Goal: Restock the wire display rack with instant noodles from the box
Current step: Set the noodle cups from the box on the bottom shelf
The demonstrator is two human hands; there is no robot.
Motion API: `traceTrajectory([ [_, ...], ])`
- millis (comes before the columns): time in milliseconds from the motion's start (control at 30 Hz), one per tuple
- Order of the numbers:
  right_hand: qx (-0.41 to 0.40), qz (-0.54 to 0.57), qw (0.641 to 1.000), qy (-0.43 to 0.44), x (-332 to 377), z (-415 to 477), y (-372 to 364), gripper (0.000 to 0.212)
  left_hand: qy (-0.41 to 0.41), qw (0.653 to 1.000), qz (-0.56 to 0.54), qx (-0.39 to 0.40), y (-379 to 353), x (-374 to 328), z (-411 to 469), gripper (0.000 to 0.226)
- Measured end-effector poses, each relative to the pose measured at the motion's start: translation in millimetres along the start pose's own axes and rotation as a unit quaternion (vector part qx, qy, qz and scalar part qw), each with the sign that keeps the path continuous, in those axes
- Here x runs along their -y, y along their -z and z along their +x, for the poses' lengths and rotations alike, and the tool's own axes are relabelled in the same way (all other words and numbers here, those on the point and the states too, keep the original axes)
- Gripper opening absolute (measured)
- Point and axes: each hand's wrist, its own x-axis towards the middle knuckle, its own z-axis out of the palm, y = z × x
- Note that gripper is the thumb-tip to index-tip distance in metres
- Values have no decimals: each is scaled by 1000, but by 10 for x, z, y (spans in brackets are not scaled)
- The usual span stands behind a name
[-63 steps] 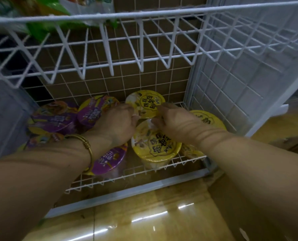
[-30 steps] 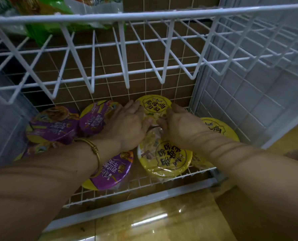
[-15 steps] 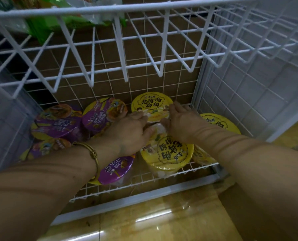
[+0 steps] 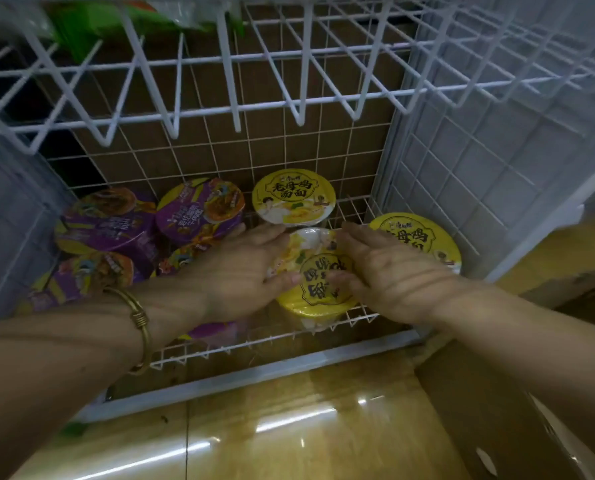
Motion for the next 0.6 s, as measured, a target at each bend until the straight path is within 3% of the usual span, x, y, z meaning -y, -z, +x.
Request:
traceTrajectory([
  [400, 20, -62, 998, -3, 84, -29, -261, 78, 7, 998, 36, 42, -52, -162, -97, 71],
  [600, 40, -85, 996, -7, 58, 53, -87, 68, -12, 999, 49, 10, -28, -178, -211, 61],
])
